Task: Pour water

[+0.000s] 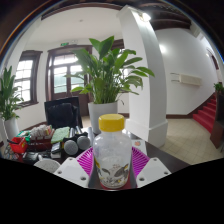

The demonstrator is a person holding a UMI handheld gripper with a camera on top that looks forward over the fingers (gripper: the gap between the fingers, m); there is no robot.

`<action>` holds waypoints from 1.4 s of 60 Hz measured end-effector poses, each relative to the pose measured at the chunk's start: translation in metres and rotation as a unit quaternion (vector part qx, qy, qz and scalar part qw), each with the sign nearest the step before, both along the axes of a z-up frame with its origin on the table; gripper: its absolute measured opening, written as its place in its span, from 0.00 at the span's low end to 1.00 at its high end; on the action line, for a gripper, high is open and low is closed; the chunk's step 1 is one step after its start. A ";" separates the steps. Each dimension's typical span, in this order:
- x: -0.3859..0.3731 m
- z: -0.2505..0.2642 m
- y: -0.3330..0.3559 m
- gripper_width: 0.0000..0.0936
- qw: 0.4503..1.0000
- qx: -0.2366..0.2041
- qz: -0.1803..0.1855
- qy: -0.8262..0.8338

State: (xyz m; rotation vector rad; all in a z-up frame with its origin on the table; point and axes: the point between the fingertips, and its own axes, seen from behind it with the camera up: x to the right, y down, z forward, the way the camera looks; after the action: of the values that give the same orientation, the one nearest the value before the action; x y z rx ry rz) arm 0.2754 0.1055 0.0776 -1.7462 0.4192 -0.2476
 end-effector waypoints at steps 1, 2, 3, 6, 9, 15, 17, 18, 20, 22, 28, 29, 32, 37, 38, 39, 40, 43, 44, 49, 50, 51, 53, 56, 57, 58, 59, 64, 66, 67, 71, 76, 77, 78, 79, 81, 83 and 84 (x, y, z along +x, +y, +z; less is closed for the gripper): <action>0.000 0.001 -0.001 0.52 1.000 0.003 0.001 0.000; -0.001 0.001 -0.001 0.53 1.000 0.004 0.004 -0.001; -0.001 0.001 -0.001 0.53 1.000 0.005 0.006 -0.002; -0.002 0.001 0.000 0.56 1.000 0.004 0.011 -0.007; -0.003 0.001 0.001 0.59 1.000 0.001 0.011 -0.010; -0.003 -0.009 0.000 0.71 1.000 -0.020 0.010 0.008; -0.004 -0.011 -0.002 0.78 0.999 -0.028 0.012 0.010; -0.005 -0.014 -0.003 0.82 0.999 -0.030 0.013 0.011; -0.006 -0.017 -0.007 0.86 0.999 -0.037 0.013 0.013; -0.009 -0.018 -0.012 0.88 0.999 -0.042 0.017 0.012; -0.024 -0.020 -0.036 0.88 0.998 -0.049 0.036 0.014; -0.027 -0.020 -0.041 0.87 0.998 -0.050 0.039 0.015; -0.039 -0.020 -0.061 0.87 0.997 -0.056 0.052 0.019; -0.058 -0.017 -0.099 0.87 0.996 -0.061 0.061 0.026; -0.062 -0.015 -0.106 0.87 0.996 -0.060 0.064 0.027; -0.064 -0.014 -0.112 0.87 0.996 -0.060 0.066 0.028; -0.069 -0.011 -0.120 0.87 0.995 -0.061 0.067 0.031; -0.082 -0.003 -0.143 0.87 0.994 -0.065 0.075 0.038; -0.087 0.001 -0.150 0.87 0.994 -0.065 0.079 0.037; -0.106 0.017 -0.180 0.87 0.992 -0.076 0.099 0.026; -0.110 0.021 -0.188 0.87 0.992 -0.079 0.100 0.022; -0.114 0.024 -0.194 0.87 0.991 -0.081 0.102 0.019; -0.121 0.031 -0.202 0.88 0.991 -0.085 0.107 0.014; -0.132 0.042 -0.213 0.87 0.989 -0.086 0.118 0.007; -0.135 0.045 -0.214 0.87 0.989 -0.084 0.122 0.005; -0.138 0.049 -0.217 0.87 0.989 -0.082 0.124 0.003; -0.141 0.053 -0.220 0.88 0.989 -0.080 0.126 0.003; -0.154 0.073 -0.230 0.88 0.989 -0.064 0.132 0.008; -0.157 0.078 -0.232 0.88 0.989 -0.060 0.133 0.008; -0.159 0.080 -0.234 0.88 0.989 -0.060 0.134 0.007; -0.165 0.088 -0.238 0.88 0.989 -0.057 0.136 0.000; -0.169 0.094 -0.242 0.88 0.989 -0.053 0.140 -0.007; -0.170 0.095 -0.242 0.88 0.989 -0.053 0.141 -0.008; -0.171 0.095 -0.243 0.88 0.988 -0.054 0.142 -0.009; -0.171 0.096 -0.243 0.88 0.988 -0.054 0.143 -0.011; -0.173 0.097 -0.244 0.87 0.988 -0.055 0.145 -0.011; -0.173 0.098 -0.245 0.87 0.987 -0.055 0.148 -0.013; -0.172 0.100 -0.244 0.88 0.987 -0.055 0.147 -0.014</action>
State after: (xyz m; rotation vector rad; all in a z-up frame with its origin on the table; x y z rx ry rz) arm 0.1034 -0.1389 0.1771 -1.8851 0.1245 -0.0840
